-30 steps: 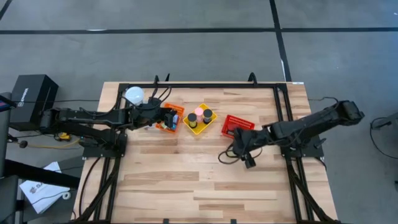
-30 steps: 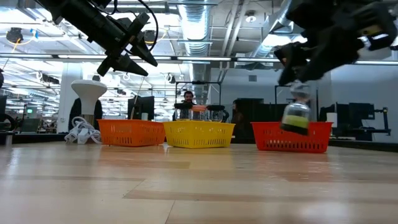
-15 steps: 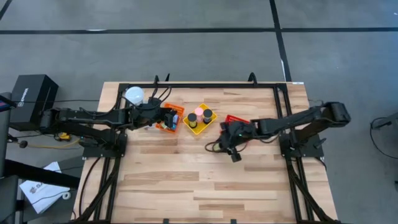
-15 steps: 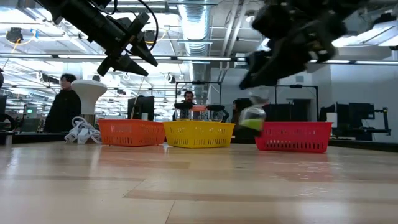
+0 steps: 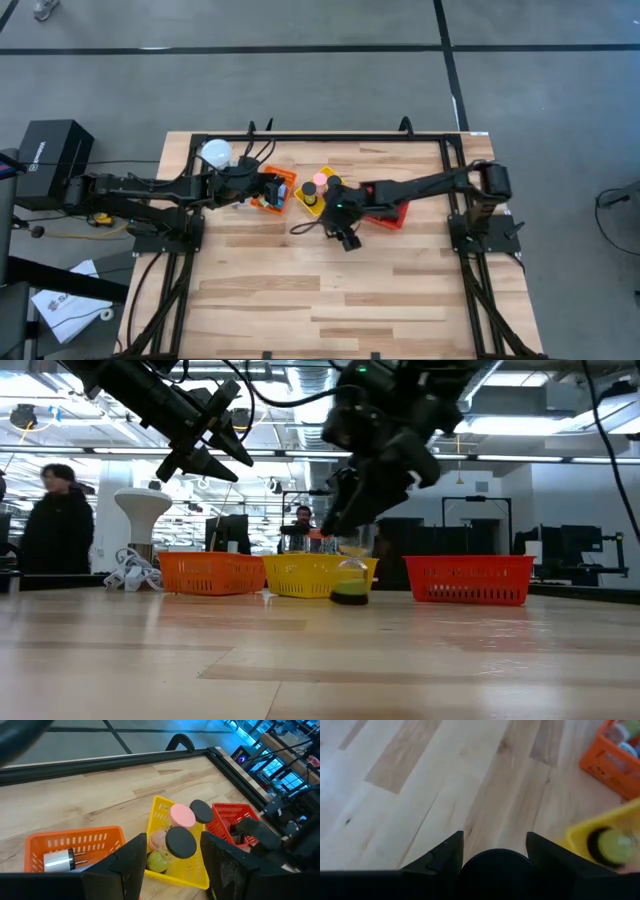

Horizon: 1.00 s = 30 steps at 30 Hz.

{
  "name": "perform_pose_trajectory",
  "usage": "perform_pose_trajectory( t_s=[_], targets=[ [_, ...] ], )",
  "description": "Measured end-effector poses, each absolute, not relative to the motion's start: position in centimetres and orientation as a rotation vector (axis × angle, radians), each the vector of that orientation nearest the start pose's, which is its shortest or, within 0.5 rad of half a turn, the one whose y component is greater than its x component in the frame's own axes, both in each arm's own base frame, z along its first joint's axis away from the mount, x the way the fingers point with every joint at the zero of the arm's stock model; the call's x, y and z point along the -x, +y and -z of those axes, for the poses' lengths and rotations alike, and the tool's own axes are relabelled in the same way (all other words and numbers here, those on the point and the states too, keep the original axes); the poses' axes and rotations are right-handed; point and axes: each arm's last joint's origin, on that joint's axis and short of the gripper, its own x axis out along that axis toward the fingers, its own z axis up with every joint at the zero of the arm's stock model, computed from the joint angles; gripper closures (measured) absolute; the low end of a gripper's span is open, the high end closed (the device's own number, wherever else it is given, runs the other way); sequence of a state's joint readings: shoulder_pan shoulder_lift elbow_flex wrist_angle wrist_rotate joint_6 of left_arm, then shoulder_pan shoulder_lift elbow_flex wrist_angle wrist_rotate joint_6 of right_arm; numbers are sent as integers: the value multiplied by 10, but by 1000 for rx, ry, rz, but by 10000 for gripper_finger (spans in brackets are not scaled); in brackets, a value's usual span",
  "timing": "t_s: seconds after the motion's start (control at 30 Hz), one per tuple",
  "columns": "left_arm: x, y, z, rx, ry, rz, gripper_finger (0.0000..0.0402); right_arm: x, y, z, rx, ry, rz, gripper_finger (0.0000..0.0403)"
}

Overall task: Pick & Place Office items
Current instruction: Put the green hourglass into the yellow bin

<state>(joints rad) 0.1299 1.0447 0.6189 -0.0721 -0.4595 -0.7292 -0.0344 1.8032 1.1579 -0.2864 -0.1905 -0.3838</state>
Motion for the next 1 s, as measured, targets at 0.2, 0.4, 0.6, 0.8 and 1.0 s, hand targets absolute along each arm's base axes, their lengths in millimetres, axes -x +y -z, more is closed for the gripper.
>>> perform_pose_trajectory(
  t_s=[0.2,0.4,0.6,0.8,1.0],
  targets=[
    [-214,41,-240,610,265,-729,221,-390,-16,-189,252,972,-337,211],
    [-214,41,-240,563,288,-722,221,-398,-21,-198,271,957,-356,176],
    [-214,41,-240,560,290,-722,221,-396,-20,-199,268,965,-363,185],
    [-214,41,-240,559,290,-721,221,-397,-20,-201,272,953,-362,185],
    [-214,40,-240,558,290,-719,221,-403,-20,-222,224,939,-329,183]
  ],
)
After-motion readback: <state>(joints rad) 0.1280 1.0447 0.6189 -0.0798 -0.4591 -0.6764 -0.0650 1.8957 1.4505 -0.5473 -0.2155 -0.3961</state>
